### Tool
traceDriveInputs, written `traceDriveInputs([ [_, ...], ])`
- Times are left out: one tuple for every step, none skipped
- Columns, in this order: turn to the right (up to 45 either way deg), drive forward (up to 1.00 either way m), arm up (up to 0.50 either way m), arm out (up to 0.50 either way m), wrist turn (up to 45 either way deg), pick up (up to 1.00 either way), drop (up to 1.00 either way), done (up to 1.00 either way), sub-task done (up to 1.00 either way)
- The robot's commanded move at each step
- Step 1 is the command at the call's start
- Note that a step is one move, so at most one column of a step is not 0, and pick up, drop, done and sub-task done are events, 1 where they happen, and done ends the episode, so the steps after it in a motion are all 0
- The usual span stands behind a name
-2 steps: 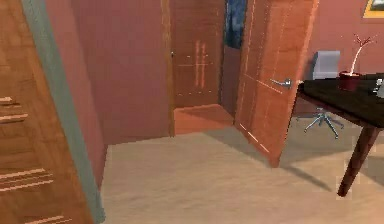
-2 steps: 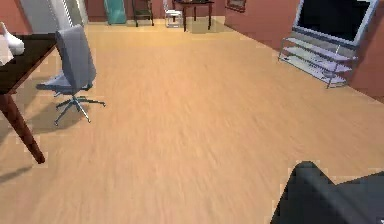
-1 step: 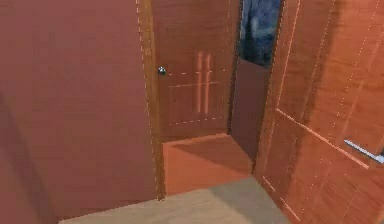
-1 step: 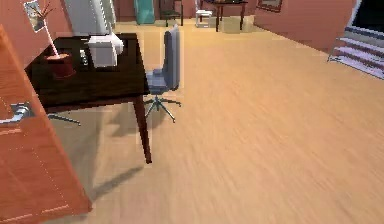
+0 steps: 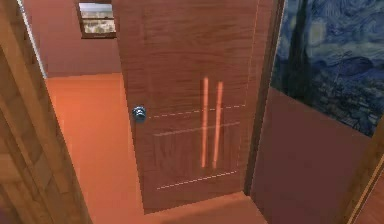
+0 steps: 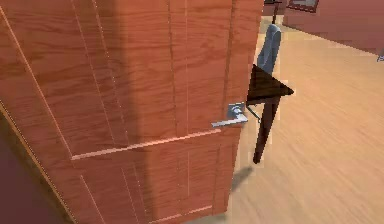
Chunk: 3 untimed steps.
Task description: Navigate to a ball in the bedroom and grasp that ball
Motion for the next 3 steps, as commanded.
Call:
traceDriveInputs([
  [6.0, 0.0, 0.0, 0.0, 0.0, 0.0, 0.0, 0.0, 0.0],
  [0.0, 0.5, 0.0, 0.0, 0.0, 0.0, 0.0, 0.0, 0.0],
  [-45.0, 0.0, 0.0, 0.0, 0.0, 0.0, 0.0, 0.0, 0.0],
])
